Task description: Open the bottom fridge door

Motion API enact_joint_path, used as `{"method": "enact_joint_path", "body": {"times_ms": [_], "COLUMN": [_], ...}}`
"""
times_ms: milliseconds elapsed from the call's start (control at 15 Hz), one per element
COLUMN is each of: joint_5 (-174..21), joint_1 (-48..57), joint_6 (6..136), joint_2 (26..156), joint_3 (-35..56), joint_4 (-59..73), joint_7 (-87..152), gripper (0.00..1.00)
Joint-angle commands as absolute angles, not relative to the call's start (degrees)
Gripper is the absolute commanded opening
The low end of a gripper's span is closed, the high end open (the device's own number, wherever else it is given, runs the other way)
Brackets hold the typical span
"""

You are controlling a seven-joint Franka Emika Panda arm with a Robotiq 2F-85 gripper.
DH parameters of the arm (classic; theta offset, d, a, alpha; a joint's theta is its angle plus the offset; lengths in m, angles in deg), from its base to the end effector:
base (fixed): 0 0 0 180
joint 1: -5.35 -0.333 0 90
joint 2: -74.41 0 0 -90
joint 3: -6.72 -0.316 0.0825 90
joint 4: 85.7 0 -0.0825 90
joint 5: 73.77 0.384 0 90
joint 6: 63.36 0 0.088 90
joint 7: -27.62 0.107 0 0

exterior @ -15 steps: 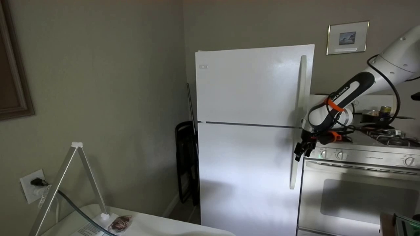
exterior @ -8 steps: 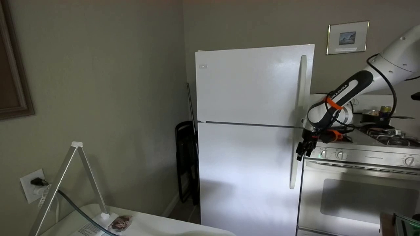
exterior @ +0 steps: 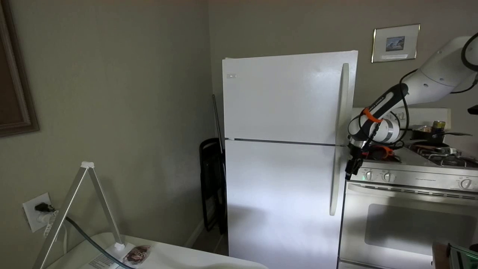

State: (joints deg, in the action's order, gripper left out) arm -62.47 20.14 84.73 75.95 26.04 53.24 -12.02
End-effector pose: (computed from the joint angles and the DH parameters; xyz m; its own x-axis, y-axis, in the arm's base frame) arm 0.4120 -0.2835 0.3091 0.9834 -0.0632 0.1703 -0.0624 -0.9980 -0.0098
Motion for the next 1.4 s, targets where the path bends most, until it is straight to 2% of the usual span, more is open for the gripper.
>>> {"method": "enact_joint_path", "body": {"times_ms": [0,800,1067,1333], "joint_5": [-56.09,-40.64,-35.16,-28.55], "joint_1": [22.77,30.40,32.04,32.46], "joint_6": [83.99,85.55,84.14,88.13], "joint_2": [81.10,90.32,90.06,90.42], "joint_3": [24.66,17.30,15.10,14.55], "joint_4": [48.57,39.84,39.86,40.87], "joint_7": [-22.12,-36.51,-41.45,-50.02], "gripper": [1.00,1.00,1.00,1.00]}}
